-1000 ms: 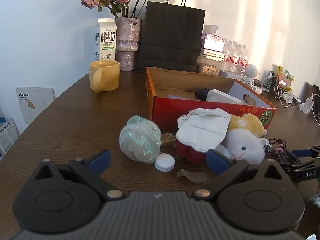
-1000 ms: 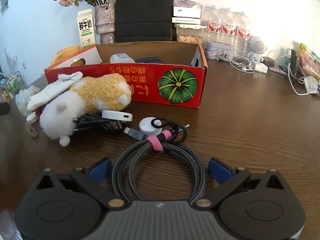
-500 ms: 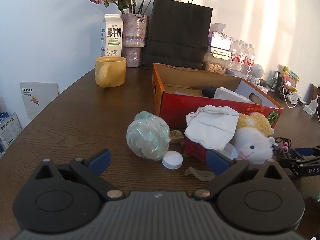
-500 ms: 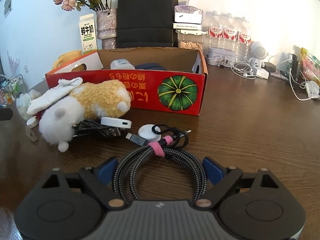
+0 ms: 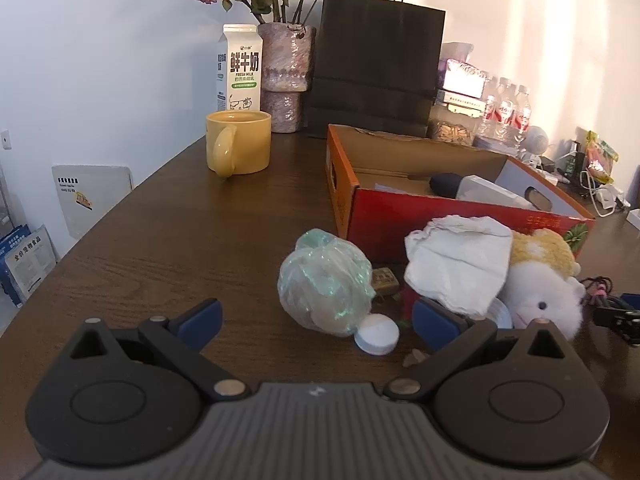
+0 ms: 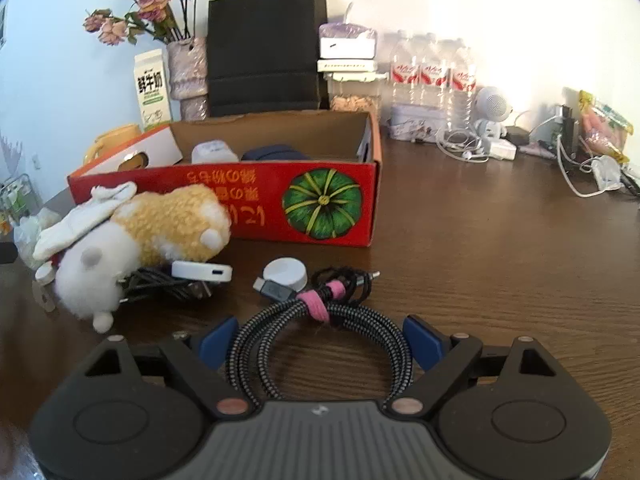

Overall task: Organize objects
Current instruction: 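Grasp the black braided cable with the right gripper while the left grasps the clear plastic bag, then lift the cable and plastic bag and carry them toward the box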

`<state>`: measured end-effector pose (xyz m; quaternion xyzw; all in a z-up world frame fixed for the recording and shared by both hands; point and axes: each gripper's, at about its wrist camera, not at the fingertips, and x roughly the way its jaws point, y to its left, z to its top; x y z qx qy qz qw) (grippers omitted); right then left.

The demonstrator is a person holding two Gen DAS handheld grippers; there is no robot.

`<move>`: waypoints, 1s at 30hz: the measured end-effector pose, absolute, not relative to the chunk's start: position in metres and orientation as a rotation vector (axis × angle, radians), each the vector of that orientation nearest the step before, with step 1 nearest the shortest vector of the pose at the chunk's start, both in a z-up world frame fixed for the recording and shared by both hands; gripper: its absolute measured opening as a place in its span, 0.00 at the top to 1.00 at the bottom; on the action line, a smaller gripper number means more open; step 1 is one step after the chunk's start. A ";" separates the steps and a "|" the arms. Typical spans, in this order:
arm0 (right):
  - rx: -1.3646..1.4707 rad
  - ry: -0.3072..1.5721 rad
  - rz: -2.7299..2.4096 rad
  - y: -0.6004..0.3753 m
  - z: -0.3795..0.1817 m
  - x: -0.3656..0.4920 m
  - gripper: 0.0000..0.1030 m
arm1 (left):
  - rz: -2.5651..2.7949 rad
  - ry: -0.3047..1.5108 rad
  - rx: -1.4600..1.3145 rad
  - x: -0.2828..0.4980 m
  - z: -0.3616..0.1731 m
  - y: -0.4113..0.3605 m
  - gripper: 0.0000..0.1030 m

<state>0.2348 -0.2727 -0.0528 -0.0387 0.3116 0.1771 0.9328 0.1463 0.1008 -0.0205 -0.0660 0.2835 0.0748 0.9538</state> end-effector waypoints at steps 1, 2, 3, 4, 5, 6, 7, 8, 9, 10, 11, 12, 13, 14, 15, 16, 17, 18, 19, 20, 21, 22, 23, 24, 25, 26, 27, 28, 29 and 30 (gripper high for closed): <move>-0.078 0.632 0.353 -0.273 -0.052 0.234 0.14 | 0.156 0.576 -0.133 0.149 -0.021 0.101 0.00; -0.079 0.628 0.346 -0.273 -0.052 0.234 0.14 | 0.158 0.576 -0.131 0.152 -0.022 0.102 0.00; -0.081 0.624 0.344 -0.273 -0.052 0.234 0.14 | 0.160 0.576 -0.130 0.155 -0.023 0.102 0.00; -0.083 0.619 0.341 -0.273 -0.051 0.233 0.14 | 0.166 0.579 -0.130 0.159 -0.024 0.103 0.00; -0.086 0.616 0.340 -0.272 -0.051 0.233 0.14 | 0.172 0.581 -0.129 0.163 -0.024 0.104 0.00; -0.089 0.613 0.340 -0.273 -0.051 0.232 0.14 | 0.179 0.583 -0.128 0.167 -0.025 0.105 0.00; -0.091 0.611 0.340 -0.272 -0.051 0.232 0.14 | 0.187 0.587 -0.130 0.172 -0.026 0.106 0.00; -0.093 0.612 0.341 -0.272 -0.051 0.232 0.14 | 0.189 0.590 -0.134 0.176 -0.027 0.107 0.00; -0.094 0.614 0.343 -0.272 -0.051 0.232 0.14 | 0.188 0.594 -0.142 0.181 -0.028 0.109 0.00; -0.094 0.617 0.343 -0.272 -0.051 0.232 0.14 | 0.186 0.600 -0.155 0.185 -0.030 0.111 0.00; -0.094 0.619 0.343 -0.272 -0.051 0.233 0.14 | 0.187 0.606 -0.170 0.189 -0.031 0.113 0.00; -0.095 0.621 0.342 -0.271 -0.052 0.233 0.14 | 0.189 0.609 -0.182 0.192 -0.032 0.115 0.00; -0.096 0.622 0.342 -0.271 -0.052 0.233 0.14 | 0.192 0.609 -0.190 0.195 -0.033 0.116 0.00; -0.098 0.623 0.342 -0.271 -0.052 0.233 0.14 | 0.195 0.609 -0.200 0.197 -0.034 0.117 0.00; -0.098 0.624 0.343 -0.271 -0.052 0.233 0.14 | 0.190 0.607 -0.210 0.199 -0.035 0.119 0.00; -0.098 0.626 0.343 -0.271 -0.052 0.233 0.14 | 0.183 0.607 -0.224 0.201 -0.036 0.121 0.01; -0.097 0.627 0.344 -0.271 -0.052 0.233 0.14 | 0.178 0.609 -0.236 0.201 -0.038 0.122 0.04; -0.097 0.629 0.344 -0.271 -0.053 0.234 0.14 | 0.171 0.612 -0.249 0.202 -0.039 0.123 0.14; -0.096 0.630 0.345 -0.271 -0.053 0.234 0.14 | 0.164 0.613 -0.261 0.202 -0.041 0.125 0.29; -0.096 0.631 0.345 -0.271 -0.053 0.234 0.14 | 0.155 0.616 -0.277 0.202 -0.042 0.126 0.37; -0.095 0.632 0.345 -0.271 -0.053 0.234 0.14 | 0.157 0.608 -0.283 0.200 -0.042 0.127 0.52; -0.095 0.635 0.346 -0.271 -0.053 0.234 0.14 | 0.157 0.604 -0.290 0.199 -0.042 0.128 0.56; -0.095 0.637 0.347 -0.271 -0.054 0.235 0.14 | 0.149 0.591 -0.303 0.196 -0.041 0.130 0.57; -0.096 0.638 0.347 -0.271 -0.054 0.235 0.14 | 0.150 0.580 -0.310 0.194 -0.040 0.130 0.57; -0.097 0.638 0.347 -0.271 -0.054 0.235 0.14 | 0.156 0.572 -0.307 0.192 -0.039 0.130 0.57; -0.098 0.639 0.348 -0.271 -0.054 0.235 0.14 | 0.159 0.566 -0.305 0.190 -0.038 0.130 0.57; -0.099 0.639 0.350 -0.270 -0.054 0.235 0.14 | 0.159 0.563 -0.307 0.188 -0.038 0.130 0.57; -0.099 0.640 0.352 -0.270 -0.054 0.235 0.14 | 0.161 0.560 -0.308 0.186 -0.037 0.130 0.57; -0.100 0.639 0.355 -0.270 -0.054 0.235 0.14 | 0.161 0.556 -0.307 0.183 -0.037 0.129 0.57; -0.102 0.637 0.358 -0.269 -0.054 0.234 0.14 | 0.159 0.552 -0.309 0.181 -0.036 0.129 0.57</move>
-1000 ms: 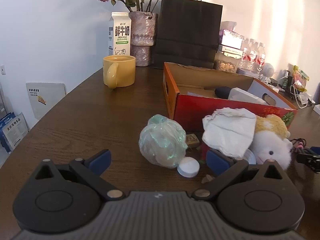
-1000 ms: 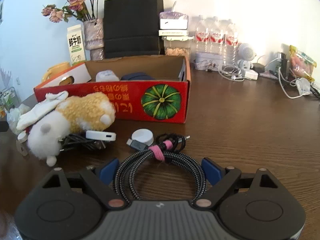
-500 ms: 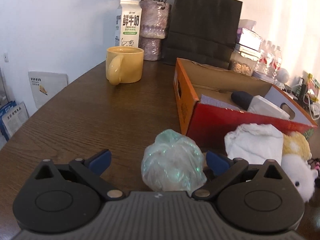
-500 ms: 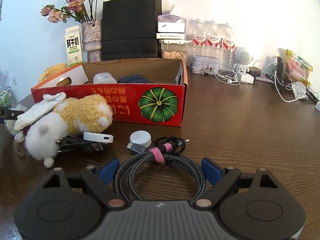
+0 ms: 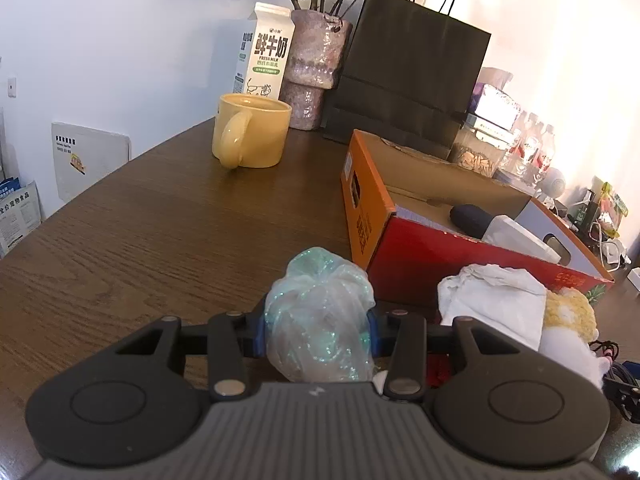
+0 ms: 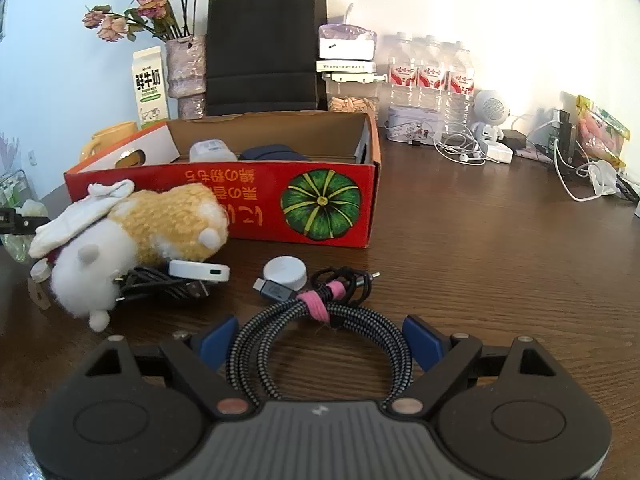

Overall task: Organize objects
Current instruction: 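Lift the cable and plastic bag and carry them toward the box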

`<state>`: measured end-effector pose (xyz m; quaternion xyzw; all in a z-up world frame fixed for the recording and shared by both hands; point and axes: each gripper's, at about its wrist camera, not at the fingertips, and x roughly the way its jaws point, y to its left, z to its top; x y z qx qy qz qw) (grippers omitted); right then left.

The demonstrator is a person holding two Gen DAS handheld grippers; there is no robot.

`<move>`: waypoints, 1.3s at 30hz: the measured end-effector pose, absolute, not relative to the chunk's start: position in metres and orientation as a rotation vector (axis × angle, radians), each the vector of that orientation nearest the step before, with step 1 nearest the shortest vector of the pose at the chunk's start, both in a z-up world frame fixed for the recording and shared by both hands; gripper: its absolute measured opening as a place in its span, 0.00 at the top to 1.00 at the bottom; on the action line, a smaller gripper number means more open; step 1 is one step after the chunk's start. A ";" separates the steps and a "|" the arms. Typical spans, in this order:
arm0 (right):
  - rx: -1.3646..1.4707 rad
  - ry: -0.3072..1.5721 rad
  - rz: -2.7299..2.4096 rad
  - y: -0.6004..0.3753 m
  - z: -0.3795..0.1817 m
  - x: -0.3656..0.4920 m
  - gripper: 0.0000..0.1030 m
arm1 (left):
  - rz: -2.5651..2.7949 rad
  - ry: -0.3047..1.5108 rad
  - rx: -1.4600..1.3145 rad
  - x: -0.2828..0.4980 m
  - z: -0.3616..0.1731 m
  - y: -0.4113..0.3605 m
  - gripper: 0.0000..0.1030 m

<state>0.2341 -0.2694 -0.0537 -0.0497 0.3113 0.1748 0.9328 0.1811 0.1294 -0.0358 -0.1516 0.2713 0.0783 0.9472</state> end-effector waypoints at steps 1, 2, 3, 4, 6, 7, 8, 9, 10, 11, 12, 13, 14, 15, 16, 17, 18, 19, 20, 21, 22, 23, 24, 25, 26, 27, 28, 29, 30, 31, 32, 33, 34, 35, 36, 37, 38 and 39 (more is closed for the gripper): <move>-0.105 0.634 0.361 -0.269 -0.054 0.233 0.14 | 0.158 0.549 -0.312 0.178 -0.035 0.129 0.57; -0.108 0.629 0.363 -0.267 -0.053 0.232 0.14 | 0.157 0.546 -0.314 0.176 -0.034 0.129 0.57; -0.109 0.622 0.365 -0.267 -0.053 0.231 0.14 | 0.155 0.543 -0.315 0.173 -0.033 0.129 0.57; -0.108 0.611 0.367 -0.266 -0.052 0.229 0.14 | 0.153 0.540 -0.315 0.171 -0.033 0.129 0.57; -0.104 0.594 0.364 -0.267 -0.050 0.226 0.14 | 0.149 0.535 -0.312 0.165 -0.032 0.129 0.57; -0.102 0.588 0.362 -0.268 -0.049 0.225 0.14 | 0.146 0.535 -0.309 0.162 -0.032 0.129 0.57; -0.100 0.584 0.362 -0.268 -0.049 0.223 0.15 | 0.142 0.537 -0.307 0.160 -0.031 0.129 0.57; -0.100 0.581 0.363 -0.268 -0.049 0.222 0.15 | 0.139 0.539 -0.304 0.158 -0.031 0.128 0.57; -0.101 0.580 0.363 -0.268 -0.048 0.221 0.15 | 0.137 0.539 -0.303 0.156 -0.031 0.128 0.57; -0.103 0.580 0.364 -0.268 -0.048 0.220 0.15 | 0.136 0.539 -0.304 0.155 -0.030 0.129 0.57; -0.105 0.580 0.365 -0.268 -0.048 0.219 0.15 | 0.134 0.538 -0.304 0.154 -0.030 0.129 0.57; -0.105 0.579 0.366 -0.268 -0.048 0.218 0.15 | 0.133 0.537 -0.305 0.152 -0.029 0.129 0.56; -0.105 0.579 0.369 -0.268 -0.048 0.217 0.15 | 0.131 0.534 -0.306 0.151 -0.029 0.128 0.56; -0.103 0.578 0.371 -0.268 -0.048 0.216 0.15 | 0.128 0.532 -0.306 0.150 -0.028 0.128 0.56; -0.101 0.575 0.372 -0.268 -0.047 0.215 0.15 | 0.125 0.529 -0.305 0.149 -0.027 0.127 0.56; -0.101 0.572 0.373 -0.268 -0.046 0.213 0.15 | 0.121 0.525 -0.304 0.148 -0.025 0.126 0.56; -0.100 0.567 0.374 -0.268 -0.045 0.212 0.15 | 0.117 0.522 -0.302 0.148 -0.024 0.125 0.56; -0.099 0.562 0.375 -0.268 -0.043 0.212 0.15 | 0.112 0.518 -0.300 0.147 -0.023 0.124 0.56; -0.100 0.557 0.375 -0.268 -0.041 0.211 0.15 | 0.106 0.513 -0.297 0.146 -0.021 0.122 0.56; -0.101 0.550 0.375 -0.268 -0.039 0.210 0.15 | 0.101 0.510 -0.295 0.146 -0.020 0.121 0.56; -0.102 0.544 0.376 -0.268 -0.037 0.209 0.15 | 0.096 0.508 -0.293 0.145 -0.019 0.120 0.56; -0.102 0.541 0.377 -0.268 -0.035 0.208 0.15 | 0.092 0.507 -0.293 0.145 -0.018 0.119 0.56; -0.103 0.539 0.378 -0.268 -0.034 0.208 0.15 | 0.088 0.506 -0.292 0.145 -0.018 0.118 0.56; -0.104 0.539 0.379 -0.268 -0.033 0.208 0.15 | 0.085 0.507 -0.291 0.145 -0.018 0.117 0.56; -0.107 0.543 0.381 -0.267 -0.033 0.208 0.15 | 0.083 0.508 -0.291 0.145 -0.018 0.116 0.56; -0.110 0.552 0.383 -0.267 -0.034 0.208 0.15 | 0.080 0.509 -0.292 0.144 -0.018 0.116 0.56; -0.114 0.566 0.387 -0.267 -0.036 0.209 0.15 | 0.077 0.510 -0.292 0.144 -0.018 0.115 0.56; -0.115 0.581 0.391 -0.267 -0.038 0.209 0.15 | 0.075 0.511 -0.292 0.143 -0.018 0.115 0.56; -0.119 0.600 0.394 -0.267 -0.041 0.210 0.15 | 0.074 0.511 -0.291 0.143 -0.018 0.115 0.56; -0.125 0.619 0.396 -0.267 -0.044 0.211 0.15 | 0.073 0.511 -0.291 0.142 -0.018 0.115 0.56; -0.132 0.638 0.396 -0.267 -0.048 0.212 0.14 | 0.071 0.512 -0.291 0.142 -0.018 0.115 0.56; -0.138 0.656 0.397 -0.267 -0.050 0.213 0.14 | 0.071 0.512 -0.290 0.142 -0.018 0.115 0.56; -0.144 0.668 0.397 -0.267 -0.052 0.214 0.14 | 0.071 0.513 -0.290 0.141 -0.018 0.116 0.56; -0.151 0.673 0.402 -0.267 -0.053 0.214 0.13 | 0.071 0.512 -0.291 0.141 -0.018 0.116 0.55; -0.161 0.689 0.409 -0.267 -0.052 0.216 0.13 | 0.071 0.512 -0.292 0.141 -0.018 0.116 0.55; -0.170 0.703 0.412 -0.266 -0.052 0.218 0.11 | 0.070 0.511 -0.293 0.141 -0.018 0.115 0.55; -0.172 0.724 0.420 -0.266 -0.052 0.220 0.08 | 0.069 0.511 -0.294 0.140 -0.018 0.115 0.55; -0.167 0.747 0.433 -0.267 -0.052 0.223 0.05 | 0.068 0.510 -0.295 0.140 -0.019 0.115 0.55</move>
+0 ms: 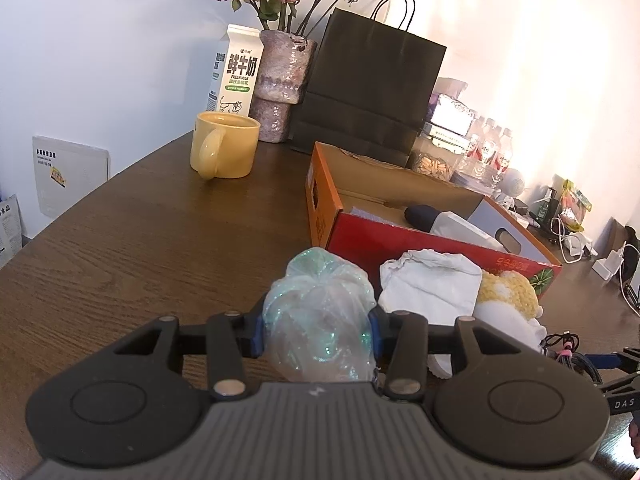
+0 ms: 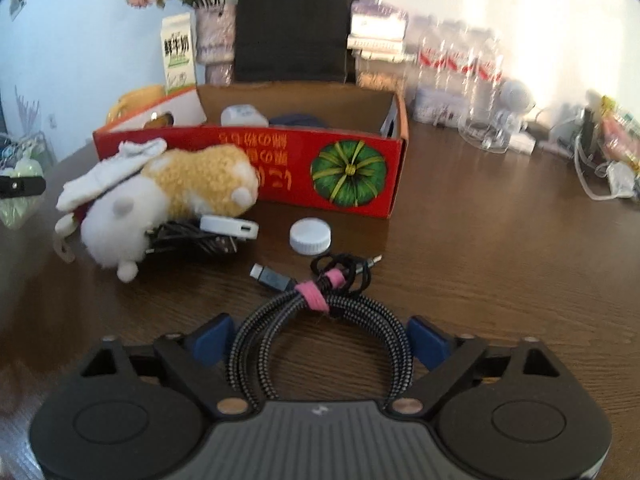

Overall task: Organize objects
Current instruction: 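Lift the cable and plastic bag and carry them toward the box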

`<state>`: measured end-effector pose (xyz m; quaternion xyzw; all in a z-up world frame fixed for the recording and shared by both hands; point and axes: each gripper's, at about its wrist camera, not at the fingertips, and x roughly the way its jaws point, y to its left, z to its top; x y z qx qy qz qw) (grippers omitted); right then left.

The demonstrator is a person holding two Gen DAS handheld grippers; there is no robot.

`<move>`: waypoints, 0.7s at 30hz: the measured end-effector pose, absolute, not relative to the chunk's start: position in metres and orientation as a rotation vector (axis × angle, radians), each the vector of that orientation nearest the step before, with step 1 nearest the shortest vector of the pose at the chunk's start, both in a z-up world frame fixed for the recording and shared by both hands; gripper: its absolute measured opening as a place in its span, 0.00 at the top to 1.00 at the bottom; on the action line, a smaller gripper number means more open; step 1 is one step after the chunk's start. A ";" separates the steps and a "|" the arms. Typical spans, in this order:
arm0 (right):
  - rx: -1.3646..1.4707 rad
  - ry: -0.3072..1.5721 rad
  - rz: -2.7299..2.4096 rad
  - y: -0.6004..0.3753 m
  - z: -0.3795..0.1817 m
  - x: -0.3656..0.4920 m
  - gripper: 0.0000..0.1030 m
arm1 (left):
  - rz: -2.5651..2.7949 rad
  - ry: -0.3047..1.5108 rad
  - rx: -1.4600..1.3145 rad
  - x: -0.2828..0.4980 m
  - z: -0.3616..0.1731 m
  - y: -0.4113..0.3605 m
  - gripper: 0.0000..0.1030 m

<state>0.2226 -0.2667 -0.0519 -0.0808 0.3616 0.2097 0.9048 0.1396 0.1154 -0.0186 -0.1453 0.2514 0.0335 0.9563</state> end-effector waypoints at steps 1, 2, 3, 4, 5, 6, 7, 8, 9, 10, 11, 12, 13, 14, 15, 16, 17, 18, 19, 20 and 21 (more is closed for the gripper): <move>-0.164 0.766 0.449 -0.267 -0.051 0.225 0.05 | 0.067 0.510 -0.295 0.139 -0.019 0.115 0.55; -0.176 0.780 0.460 -0.267 -0.050 0.226 0.05 | 0.066 0.511 -0.295 0.139 -0.019 0.115 0.55; -0.183 0.795 0.472 -0.267 -0.049 0.228 0.06 | 0.065 0.511 -0.295 0.138 -0.019 0.116 0.55; -0.188 0.803 0.477 -0.267 -0.047 0.230 0.09 | 0.063 0.511 -0.294 0.137 -0.019 0.116 0.55; -0.192 0.810 0.482 -0.268 -0.045 0.230 0.14 | 0.062 0.509 -0.293 0.136 -0.018 0.116 0.55; -0.209 0.819 0.482 -0.267 -0.043 0.231 0.15 | 0.061 0.507 -0.293 0.135 -0.018 0.116 0.55; -0.230 0.816 0.479 -0.266 -0.042 0.231 0.15 | 0.059 0.505 -0.293 0.134 -0.017 0.116 0.55; -0.250 0.814 0.478 -0.265 -0.041 0.230 0.16 | 0.058 0.501 -0.294 0.134 -0.016 0.116 0.55; -0.266 0.808 0.478 -0.264 -0.039 0.229 0.16 | 0.057 0.498 -0.293 0.133 -0.015 0.116 0.55; -0.275 0.797 0.480 -0.265 -0.037 0.228 0.16 | 0.055 0.495 -0.293 0.133 -0.014 0.116 0.55; -0.278 0.786 0.484 -0.264 -0.034 0.226 0.16 | 0.053 0.492 -0.292 0.134 -0.013 0.116 0.55; -0.276 0.772 0.484 -0.264 -0.032 0.225 0.16 | 0.050 0.489 -0.290 0.134 -0.012 0.115 0.55; -0.275 0.760 0.485 -0.263 -0.030 0.223 0.16 | 0.046 0.487 -0.289 0.134 -0.011 0.114 0.55; -0.277 0.749 0.488 -0.262 -0.028 0.221 0.16 | 0.042 0.484 -0.287 0.135 -0.010 0.113 0.55; -0.277 0.740 0.487 -0.262 -0.027 0.219 0.17 | 0.038 0.481 -0.284 0.136 -0.009 0.112 0.55; -0.279 0.731 0.486 -0.261 -0.025 0.218 0.17 | 0.034 0.479 -0.282 0.136 -0.008 0.111 0.55; -0.281 0.724 0.486 -0.260 -0.024 0.217 0.17 | 0.030 0.477 -0.281 0.137 -0.007 0.110 0.55; -0.283 0.714 0.487 -0.260 -0.022 0.215 0.17 | 0.026 0.475 -0.279 0.138 -0.007 0.109 0.55; -0.289 0.706 0.487 -0.259 -0.019 0.215 0.17 | 0.022 0.473 -0.278 0.138 -0.006 0.108 0.55; -0.298 0.697 0.489 -0.258 -0.016 0.214 0.17 | 0.018 0.469 -0.278 0.139 -0.005 0.106 0.55; -0.300 0.685 0.488 -0.257 -0.012 0.213 0.17 | 0.014 0.467 -0.277 0.140 -0.005 0.105 0.55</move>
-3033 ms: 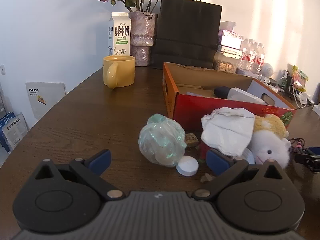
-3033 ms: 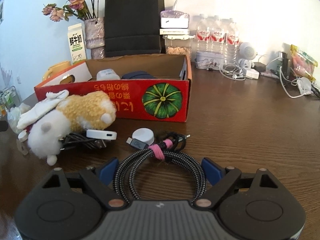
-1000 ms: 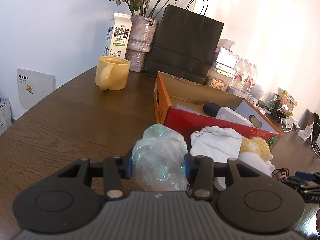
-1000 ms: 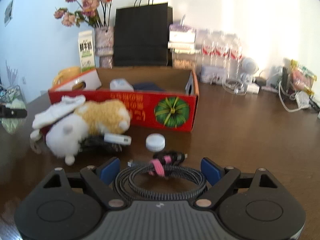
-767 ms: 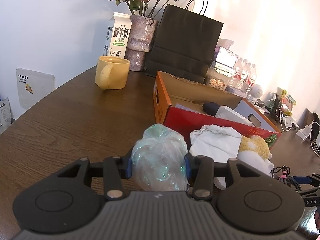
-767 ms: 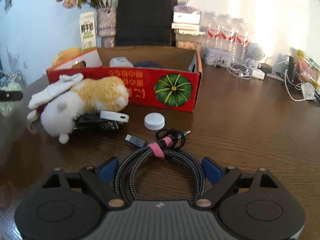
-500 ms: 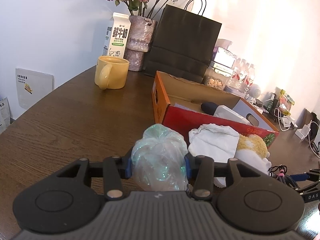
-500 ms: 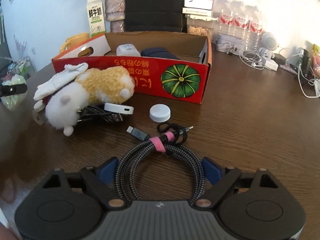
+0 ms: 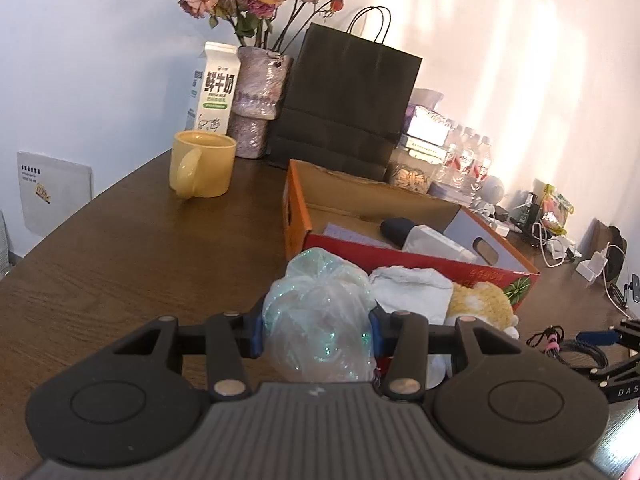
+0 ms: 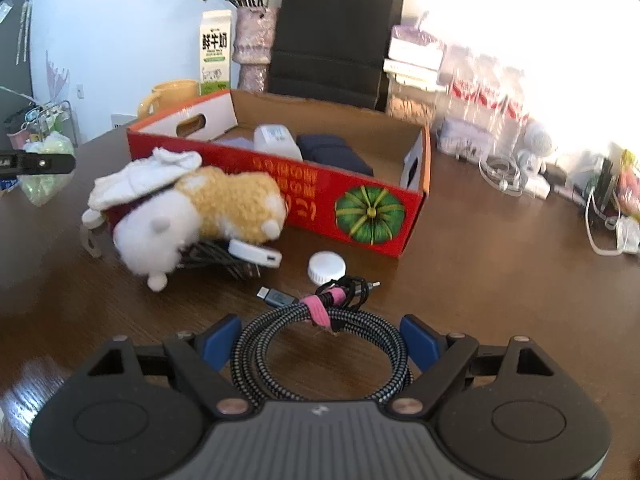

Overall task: Organize objects
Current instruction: 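Lift the cable and plastic bag and carry them toward the box, then lower the cable and bag into the box and open both grippers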

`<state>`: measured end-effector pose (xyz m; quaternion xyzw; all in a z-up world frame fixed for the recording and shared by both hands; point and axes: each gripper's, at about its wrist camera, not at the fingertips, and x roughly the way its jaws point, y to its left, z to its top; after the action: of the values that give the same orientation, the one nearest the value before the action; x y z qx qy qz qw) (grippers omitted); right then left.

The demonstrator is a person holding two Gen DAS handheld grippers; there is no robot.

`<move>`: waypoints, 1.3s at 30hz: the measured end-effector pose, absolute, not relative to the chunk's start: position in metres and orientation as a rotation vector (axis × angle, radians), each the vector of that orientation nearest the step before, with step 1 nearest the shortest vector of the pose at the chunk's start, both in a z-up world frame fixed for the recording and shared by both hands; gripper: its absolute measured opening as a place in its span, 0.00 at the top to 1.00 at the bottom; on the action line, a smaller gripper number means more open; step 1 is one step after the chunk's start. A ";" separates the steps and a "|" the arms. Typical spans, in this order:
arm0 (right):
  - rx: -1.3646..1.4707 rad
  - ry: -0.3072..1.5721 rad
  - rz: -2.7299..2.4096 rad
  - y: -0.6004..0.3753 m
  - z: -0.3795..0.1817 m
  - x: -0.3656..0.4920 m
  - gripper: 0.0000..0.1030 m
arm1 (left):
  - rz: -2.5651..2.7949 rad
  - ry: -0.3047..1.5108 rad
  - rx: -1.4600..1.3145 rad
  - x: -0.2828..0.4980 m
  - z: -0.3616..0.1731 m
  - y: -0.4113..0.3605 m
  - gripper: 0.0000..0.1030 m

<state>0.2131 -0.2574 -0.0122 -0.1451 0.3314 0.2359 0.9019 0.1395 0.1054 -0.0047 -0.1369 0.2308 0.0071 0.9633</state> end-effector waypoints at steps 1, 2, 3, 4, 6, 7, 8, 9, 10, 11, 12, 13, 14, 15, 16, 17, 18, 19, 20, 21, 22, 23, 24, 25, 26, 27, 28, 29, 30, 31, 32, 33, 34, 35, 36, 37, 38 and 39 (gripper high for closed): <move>-0.304 0.672 0.487 -0.257 -0.008 0.212 0.17 | 0.010 0.465 -0.277 0.140 -0.004 0.104 0.55; -0.308 0.661 0.487 -0.256 -0.005 0.213 0.17 | 0.006 0.463 -0.275 0.141 -0.003 0.103 0.55; -0.309 0.646 0.486 -0.256 0.000 0.212 0.17 | 0.002 0.460 -0.273 0.142 -0.002 0.101 0.55; -0.308 0.632 0.485 -0.256 0.004 0.212 0.17 | -0.003 0.456 -0.272 0.144 0.000 0.100 0.55; -0.304 0.604 0.485 -0.255 0.012 0.213 0.17 | -0.014 0.447 -0.265 0.148 0.004 0.096 0.55; -0.298 0.592 0.485 -0.255 0.015 0.214 0.17 | -0.019 0.442 -0.262 0.150 0.006 0.094 0.55; -0.290 0.577 0.484 -0.254 0.018 0.216 0.17 | -0.025 0.437 -0.259 0.153 0.008 0.091 0.55; -0.281 0.563 0.483 -0.253 0.021 0.217 0.17 | -0.030 0.431 -0.256 0.156 0.010 0.089 0.55; -0.270 0.549 0.483 -0.251 0.024 0.220 0.17 | -0.036 0.425 -0.252 0.159 0.013 0.086 0.55; -0.259 0.534 0.485 -0.250 0.028 0.223 0.17 | -0.045 0.418 -0.247 0.163 0.016 0.083 0.55; -0.246 0.516 0.488 -0.248 0.031 0.226 0.17 | -0.053 0.410 -0.242 0.167 0.018 0.080 0.55; -0.234 0.500 0.491 -0.245 0.034 0.229 0.17 | -0.059 0.402 -0.238 0.170 0.021 0.078 0.55; -0.217 0.478 0.493 -0.243 0.037 0.233 0.17 | -0.066 0.394 -0.235 0.176 0.024 0.075 0.55; -0.205 0.463 0.496 -0.239 0.040 0.238 0.17 | -0.071 0.387 -0.233 0.181 0.026 0.072 0.55; -0.191 0.448 0.499 -0.236 0.042 0.242 0.17 | -0.076 0.381 -0.233 0.186 0.028 0.069 0.55; -0.171 0.431 0.503 -0.232 0.046 0.248 0.17 | -0.082 0.375 -0.233 0.192 0.030 0.066 0.55; -0.156 0.420 0.508 -0.228 0.048 0.253 0.17 | -0.086 0.371 -0.232 0.198 0.032 0.063 0.55; -0.141 0.408 0.511 -0.224 0.050 0.258 0.17 | -0.090 0.367 -0.233 0.203 0.033 0.061 0.55; -0.127 0.397 0.513 -0.221 0.051 0.263 0.17 | -0.092 0.365 -0.234 0.209 0.034 0.058 0.55; -0.112 0.385 0.517 -0.217 0.053 0.270 0.17 | -0.093 0.366 -0.237 0.216 0.035 0.056 0.55; -0.101 0.379 0.519 -0.215 0.055 0.276 0.17 | -0.094 0.366 -0.240 0.222 0.036 0.055 0.55; -0.089 0.371 0.519 -0.213 0.056 0.282 0.17 | -0.094 0.366 -0.242 0.229 0.037 0.053 0.55; -0.079 0.363 0.515 -0.210 0.058 0.290 0.17 | -0.091 0.364 -0.245 0.235 0.038 0.052 0.55; -0.073 0.356 0.510 -0.207 0.059 0.296 0.17 | -0.088 0.362 -0.247 0.241 0.039 0.052 0.55; -0.063 0.349 0.503 -0.205 0.060 0.304 0.17 | -0.086 0.360 -0.248 0.247 0.039 0.051 0.55; -0.054 0.344 0.498 -0.204 0.060 0.311 0.17 | -0.084 0.359 -0.249 0.253 0.040 0.051 0.55; -0.045 0.341 0.493 -0.203 0.060 0.318 0.17 | -0.081 0.360 -0.248 0.259 0.040 0.050 0.55; -0.037 0.338 0.488 -0.202 0.059 0.324 0.17 | -0.079 0.362 -0.247 0.265 0.039 0.050 0.55; -0.034 0.335 0.482 -0.200 0.059 0.329 0.17 | -0.075 0.365 -0.247 0.271 0.039 0.050 0.55; -0.027 0.335 0.477 -0.199 0.057 0.336 0.17 | -0.072 0.368 -0.246 0.277 0.038 0.050 0.55; -0.021 0.336 0.475 -0.198 0.056 0.342 0.17 | -0.069 0.371 -0.244 0.283 0.038 0.050 0.55; -0.016 0.339 0.473 -0.197 0.054 0.350 0.17 | -0.064 0.374 -0.243 0.289 0.036 0.049 0.55; -0.014 0.341 0.468 -0.195 0.052 0.356 0.17 | -0.060 0.378 -0.243 0.295 0.035 0.050 0.55; -0.014 0.344 0.462 -0.194 0.050 0.364 0.17 | -0.055 0.384 -0.242 0.301 0.034 0.050 0.55; -0.013 0.345 0.457 -0.192 0.048 0.370 0.17 | -0.051 0.390 -0.241 0.306 0.032 0.050 0.55; -0.012 0.349 0.455 -0.190 0.045 0.375 0.17 | -0.048 0.395 -0.241 0.311 0.030 0.051 0.55; -0.011 0.356 0.453 -0.189 0.042 0.382 0.17 | -0.045 0.402 -0.240 0.316 0.028 0.052 0.55; -0.011 0.362 0.451 -0.187 0.039 0.387 0.17 | -0.041 0.410 -0.237 0.320 0.025 0.053 0.55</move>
<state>0.3871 -0.1875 0.0385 -0.0056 0.1783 0.2222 0.9585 0.3203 0.0527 0.0250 -0.1175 0.2029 -0.0201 0.9719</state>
